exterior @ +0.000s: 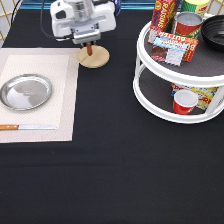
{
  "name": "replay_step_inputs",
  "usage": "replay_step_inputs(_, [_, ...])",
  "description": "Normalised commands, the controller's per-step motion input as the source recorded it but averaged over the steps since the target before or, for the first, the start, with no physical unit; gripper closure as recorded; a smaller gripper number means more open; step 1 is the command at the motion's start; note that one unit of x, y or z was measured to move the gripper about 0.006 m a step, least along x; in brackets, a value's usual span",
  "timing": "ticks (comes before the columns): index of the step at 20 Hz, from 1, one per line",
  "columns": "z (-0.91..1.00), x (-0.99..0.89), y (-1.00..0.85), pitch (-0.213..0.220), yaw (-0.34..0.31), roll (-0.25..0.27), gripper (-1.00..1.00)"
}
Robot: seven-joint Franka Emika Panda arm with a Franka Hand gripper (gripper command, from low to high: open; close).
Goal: Arrange plate and fork
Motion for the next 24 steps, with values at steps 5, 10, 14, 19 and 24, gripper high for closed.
replay_step_inputs(5, [0.17, 0.15, -0.57, 0.058, -0.124, -0.029, 1.00])
replay_step_inputs(10, [0.13, 0.09, -0.61, 0.056, -0.117, -0.018, 1.00])
replay_step_inputs(14, [0.08, 0.05, -0.58, 0.035, -0.134, -0.012, 1.00])
replay_step_inputs(19, [0.01, 0.01, -0.50, 0.018, -0.173, -0.005, 1.00])
replay_step_inputs(24, [0.00, 0.00, -0.27, 0.006, -0.262, -0.003, 1.00])
